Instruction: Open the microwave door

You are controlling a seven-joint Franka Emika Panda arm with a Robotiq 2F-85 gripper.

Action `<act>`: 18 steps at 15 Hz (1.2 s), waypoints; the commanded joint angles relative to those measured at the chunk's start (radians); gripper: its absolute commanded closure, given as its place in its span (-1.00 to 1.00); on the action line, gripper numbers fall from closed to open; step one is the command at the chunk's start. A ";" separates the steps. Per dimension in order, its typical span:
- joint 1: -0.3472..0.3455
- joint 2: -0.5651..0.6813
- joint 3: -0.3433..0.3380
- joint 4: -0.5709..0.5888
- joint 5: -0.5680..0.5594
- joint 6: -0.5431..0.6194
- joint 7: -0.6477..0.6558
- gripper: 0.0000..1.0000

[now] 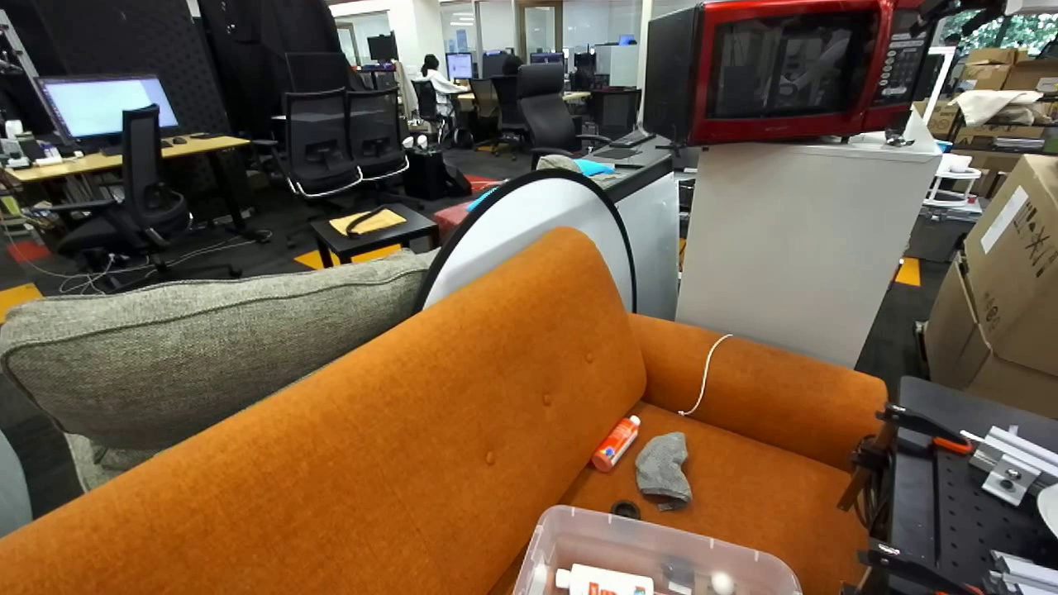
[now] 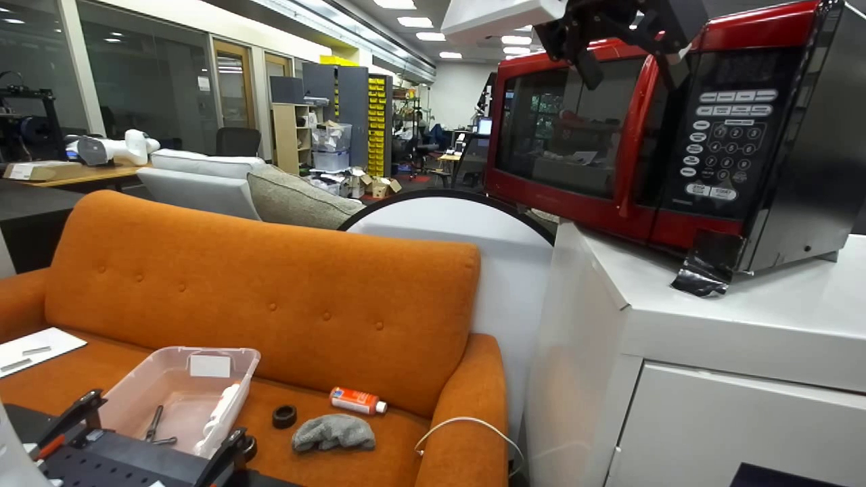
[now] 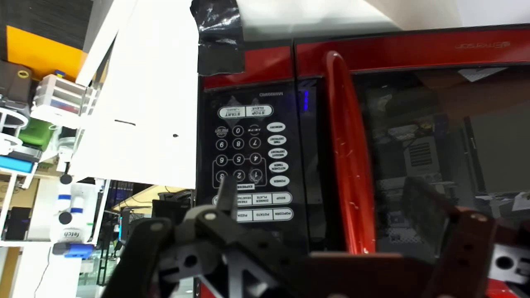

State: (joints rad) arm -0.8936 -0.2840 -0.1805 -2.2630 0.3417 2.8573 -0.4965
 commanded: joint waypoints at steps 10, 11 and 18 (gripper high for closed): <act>0.061 0.011 -0.019 -0.022 0.031 0.000 -0.050 -1.00; 0.069 0.017 -0.022 -0.022 0.036 -0.002 -0.056 -1.00; 0.111 0.054 -0.048 -0.016 0.065 0.002 -0.103 -1.00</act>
State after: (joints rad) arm -0.8225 -0.2443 -0.1961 -2.2900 0.3493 2.8549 -0.5233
